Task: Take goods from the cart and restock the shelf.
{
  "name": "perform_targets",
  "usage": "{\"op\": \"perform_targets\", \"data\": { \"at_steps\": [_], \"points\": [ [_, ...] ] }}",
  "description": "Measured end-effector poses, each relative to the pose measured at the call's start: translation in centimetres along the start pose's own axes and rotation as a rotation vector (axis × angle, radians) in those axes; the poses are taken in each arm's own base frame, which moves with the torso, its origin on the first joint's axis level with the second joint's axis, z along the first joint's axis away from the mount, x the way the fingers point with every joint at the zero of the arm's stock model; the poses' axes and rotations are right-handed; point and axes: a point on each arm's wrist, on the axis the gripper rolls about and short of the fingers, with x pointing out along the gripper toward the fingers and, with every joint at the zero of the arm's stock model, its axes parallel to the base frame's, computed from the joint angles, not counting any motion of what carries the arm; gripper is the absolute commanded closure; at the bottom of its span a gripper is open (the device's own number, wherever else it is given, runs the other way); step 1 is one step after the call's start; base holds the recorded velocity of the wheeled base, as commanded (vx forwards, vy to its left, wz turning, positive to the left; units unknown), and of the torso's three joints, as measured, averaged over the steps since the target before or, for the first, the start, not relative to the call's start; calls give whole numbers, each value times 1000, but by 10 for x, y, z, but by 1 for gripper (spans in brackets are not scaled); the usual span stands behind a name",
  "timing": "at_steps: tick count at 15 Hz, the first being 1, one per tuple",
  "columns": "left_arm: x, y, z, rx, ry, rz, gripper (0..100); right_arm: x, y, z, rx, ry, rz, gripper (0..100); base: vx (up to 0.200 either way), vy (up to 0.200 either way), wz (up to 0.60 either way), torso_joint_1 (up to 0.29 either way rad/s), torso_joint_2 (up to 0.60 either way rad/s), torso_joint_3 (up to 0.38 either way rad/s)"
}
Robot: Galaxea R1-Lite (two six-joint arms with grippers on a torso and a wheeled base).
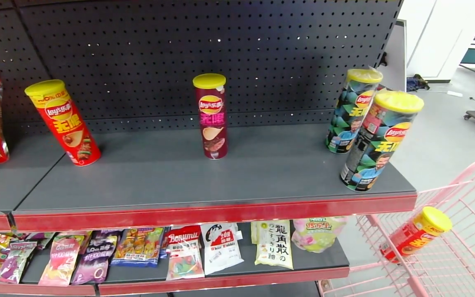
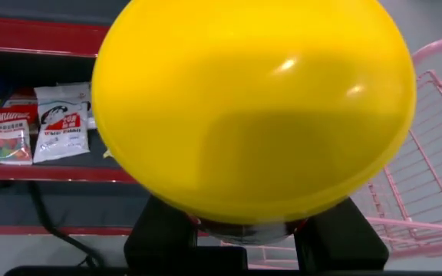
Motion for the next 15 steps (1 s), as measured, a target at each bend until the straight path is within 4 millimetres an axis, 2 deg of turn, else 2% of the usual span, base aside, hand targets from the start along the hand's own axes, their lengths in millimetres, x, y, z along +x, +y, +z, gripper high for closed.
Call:
{"op": "perform_targets", "data": {
  "at_steps": [3,8,14,15],
  "points": [
    [0,0,0,0,0,0,0,-2,0,-1,-9,-14,4,100,0,200,0,2,4,1],
    [0,0,0,1,0,2,0,-2,2,-3,-11,-23,103,100,0,0,0,0,0,0],
    [0,0,0,0,0,0,0,-1,3,-5,-12,-20,106,100,200,0,0,3,5,1],
    [0,0,0,0,0,0,0,-1,3,-5,-11,-18,105,100,0,0,0,0,0,0]
  ]
}}
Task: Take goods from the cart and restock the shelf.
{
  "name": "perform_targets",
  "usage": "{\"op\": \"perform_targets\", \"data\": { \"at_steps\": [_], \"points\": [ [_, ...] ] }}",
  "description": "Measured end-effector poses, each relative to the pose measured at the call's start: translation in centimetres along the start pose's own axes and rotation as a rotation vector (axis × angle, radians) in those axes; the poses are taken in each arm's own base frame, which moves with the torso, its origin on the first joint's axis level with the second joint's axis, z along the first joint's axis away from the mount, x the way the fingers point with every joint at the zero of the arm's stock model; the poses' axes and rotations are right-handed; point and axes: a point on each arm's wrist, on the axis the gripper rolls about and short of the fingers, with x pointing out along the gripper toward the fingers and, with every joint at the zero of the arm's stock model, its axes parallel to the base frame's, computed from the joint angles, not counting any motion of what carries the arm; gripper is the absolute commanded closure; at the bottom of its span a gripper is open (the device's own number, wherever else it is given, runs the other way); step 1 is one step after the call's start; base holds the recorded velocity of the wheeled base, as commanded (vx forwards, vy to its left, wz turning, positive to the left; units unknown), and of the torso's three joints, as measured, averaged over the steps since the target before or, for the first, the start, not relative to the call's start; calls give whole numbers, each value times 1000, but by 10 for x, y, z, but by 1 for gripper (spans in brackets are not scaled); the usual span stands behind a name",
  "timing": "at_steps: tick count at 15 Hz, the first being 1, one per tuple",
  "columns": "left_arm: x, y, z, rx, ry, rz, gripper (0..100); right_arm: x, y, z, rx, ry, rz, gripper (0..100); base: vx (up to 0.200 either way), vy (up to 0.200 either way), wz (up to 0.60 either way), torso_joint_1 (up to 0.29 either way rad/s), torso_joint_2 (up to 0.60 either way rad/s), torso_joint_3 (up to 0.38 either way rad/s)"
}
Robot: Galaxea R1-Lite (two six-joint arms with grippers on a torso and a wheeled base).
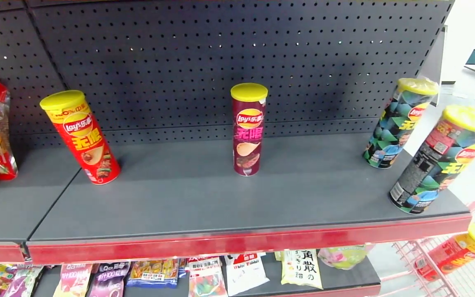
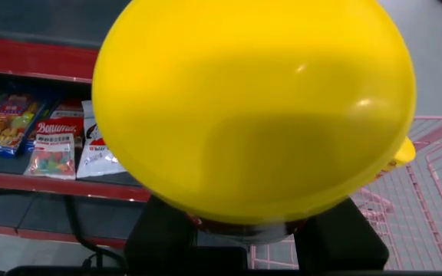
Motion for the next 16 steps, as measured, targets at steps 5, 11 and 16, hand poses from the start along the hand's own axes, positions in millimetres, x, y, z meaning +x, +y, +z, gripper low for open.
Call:
{"op": "perform_targets", "data": {
  "at_steps": [5,11,16],
  "points": [
    [0,0,0,0,0,0,0,1,0,-1,0,4,8,100,0,0,0,0,0,0],
    [-4,-2,28,17,-56,-111,0,-2,1,-5,-1,-6,25,100,0,0,0,0,0,0],
    [41,-7,135,57,-8,-461,0,-1,1,-6,-1,-10,23,100,0,0,0,0,0,0]
  ]
}}
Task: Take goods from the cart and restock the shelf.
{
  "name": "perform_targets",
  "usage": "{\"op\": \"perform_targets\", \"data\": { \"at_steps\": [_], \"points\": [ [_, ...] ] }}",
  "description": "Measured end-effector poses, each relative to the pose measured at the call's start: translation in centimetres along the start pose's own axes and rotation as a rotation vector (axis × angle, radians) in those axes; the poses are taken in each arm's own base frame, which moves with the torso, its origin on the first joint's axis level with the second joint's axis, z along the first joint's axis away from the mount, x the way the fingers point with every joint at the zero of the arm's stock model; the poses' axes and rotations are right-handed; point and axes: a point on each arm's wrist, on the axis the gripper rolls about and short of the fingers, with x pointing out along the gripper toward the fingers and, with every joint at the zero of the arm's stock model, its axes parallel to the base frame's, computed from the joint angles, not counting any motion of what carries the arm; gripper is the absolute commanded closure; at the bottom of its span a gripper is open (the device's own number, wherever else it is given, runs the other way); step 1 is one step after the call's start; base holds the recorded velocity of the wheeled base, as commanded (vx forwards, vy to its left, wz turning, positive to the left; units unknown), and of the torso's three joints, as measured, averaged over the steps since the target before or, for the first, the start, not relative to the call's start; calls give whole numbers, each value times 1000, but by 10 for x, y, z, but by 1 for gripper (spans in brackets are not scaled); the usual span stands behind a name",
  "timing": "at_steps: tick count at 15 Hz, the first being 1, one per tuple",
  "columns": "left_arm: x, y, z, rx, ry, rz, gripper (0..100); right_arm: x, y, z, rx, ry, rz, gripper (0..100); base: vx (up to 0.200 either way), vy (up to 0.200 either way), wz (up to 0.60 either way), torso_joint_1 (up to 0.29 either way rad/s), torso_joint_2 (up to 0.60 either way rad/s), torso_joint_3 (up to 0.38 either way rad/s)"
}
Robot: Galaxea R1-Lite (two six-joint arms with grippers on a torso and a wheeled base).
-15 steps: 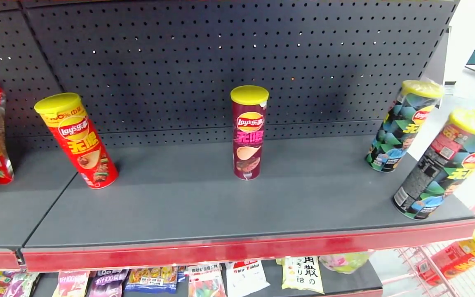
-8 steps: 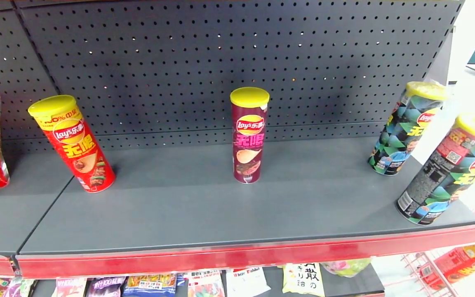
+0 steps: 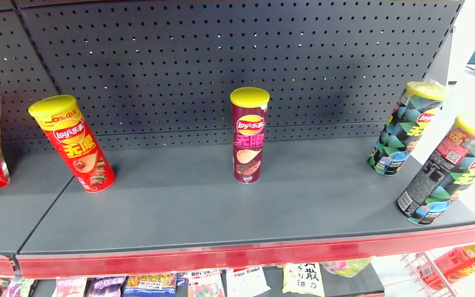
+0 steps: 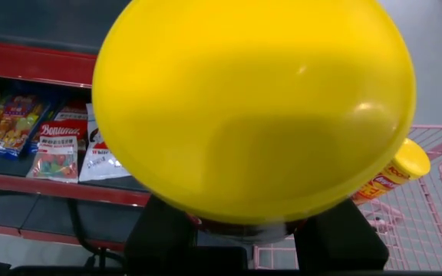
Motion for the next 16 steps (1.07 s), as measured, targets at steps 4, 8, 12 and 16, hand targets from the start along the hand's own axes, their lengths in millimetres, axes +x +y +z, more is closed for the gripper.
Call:
{"op": "perform_targets", "data": {
  "at_steps": [4,8,12,16],
  "points": [
    [111,31,35,45,69,-265,0,0,0,2,0,0,-1,100,0,0,0,0,0,0],
    [218,37,44,70,65,-462,0,0,0,2,0,4,-4,100,0,0,0,0,0,0],
    [295,19,32,74,84,-585,0,0,0,2,1,4,-8,100,0,0,0,0,0,0],
    [341,17,23,107,73,-609,0,0,-1,3,2,2,-11,100,0,0,0,0,0,0]
  ]
}}
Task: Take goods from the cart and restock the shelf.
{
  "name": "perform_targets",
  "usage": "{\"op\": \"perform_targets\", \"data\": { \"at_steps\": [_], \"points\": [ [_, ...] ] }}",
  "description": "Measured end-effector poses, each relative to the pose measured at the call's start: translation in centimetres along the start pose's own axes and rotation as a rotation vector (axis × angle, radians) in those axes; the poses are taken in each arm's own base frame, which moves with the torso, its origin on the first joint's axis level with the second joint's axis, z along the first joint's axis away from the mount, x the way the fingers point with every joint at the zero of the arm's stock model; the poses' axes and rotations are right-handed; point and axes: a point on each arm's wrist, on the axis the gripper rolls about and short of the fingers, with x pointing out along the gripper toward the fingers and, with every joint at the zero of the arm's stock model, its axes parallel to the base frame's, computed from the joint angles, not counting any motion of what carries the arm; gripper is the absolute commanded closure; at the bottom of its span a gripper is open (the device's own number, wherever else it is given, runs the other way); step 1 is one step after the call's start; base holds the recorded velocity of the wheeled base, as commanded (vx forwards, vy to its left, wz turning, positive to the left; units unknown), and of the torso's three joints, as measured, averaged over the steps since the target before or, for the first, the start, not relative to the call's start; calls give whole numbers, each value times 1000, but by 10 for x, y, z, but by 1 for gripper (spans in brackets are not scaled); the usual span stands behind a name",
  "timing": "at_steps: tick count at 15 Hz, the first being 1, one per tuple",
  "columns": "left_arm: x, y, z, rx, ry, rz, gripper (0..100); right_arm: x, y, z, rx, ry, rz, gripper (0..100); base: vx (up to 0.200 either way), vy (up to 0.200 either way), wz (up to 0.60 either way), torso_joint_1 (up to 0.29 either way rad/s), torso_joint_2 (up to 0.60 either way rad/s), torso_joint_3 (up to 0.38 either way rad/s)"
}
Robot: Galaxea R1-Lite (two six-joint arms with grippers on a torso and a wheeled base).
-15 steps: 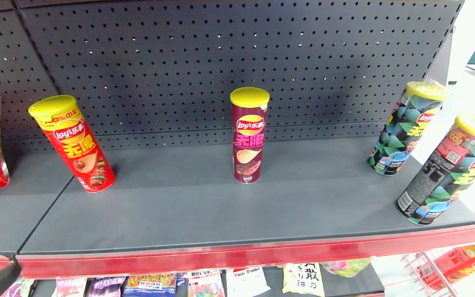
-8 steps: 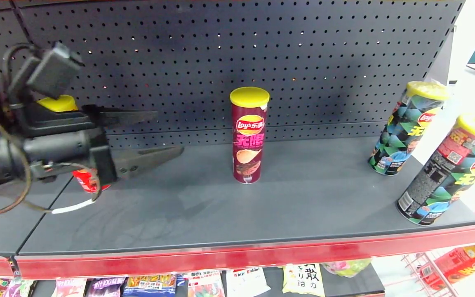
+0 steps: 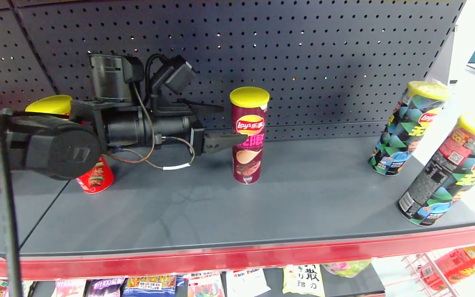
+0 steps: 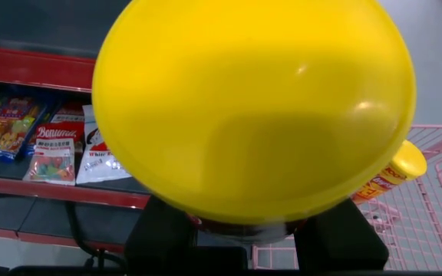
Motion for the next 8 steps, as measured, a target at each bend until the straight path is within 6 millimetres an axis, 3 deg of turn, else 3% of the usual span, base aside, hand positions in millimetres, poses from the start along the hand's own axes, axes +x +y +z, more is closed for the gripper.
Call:
{"op": "perform_targets", "data": {
  "at_steps": [4,8],
  "points": [
    [26,19,-3,12,-15,-6,0,0,0,0,0,0,-2,100,0,0,0,0,0,0],
    [40,25,-11,6,-10,-24,0,0,0,-1,0,3,-1,100,0,0,0,0,0,0]
  ]
}}
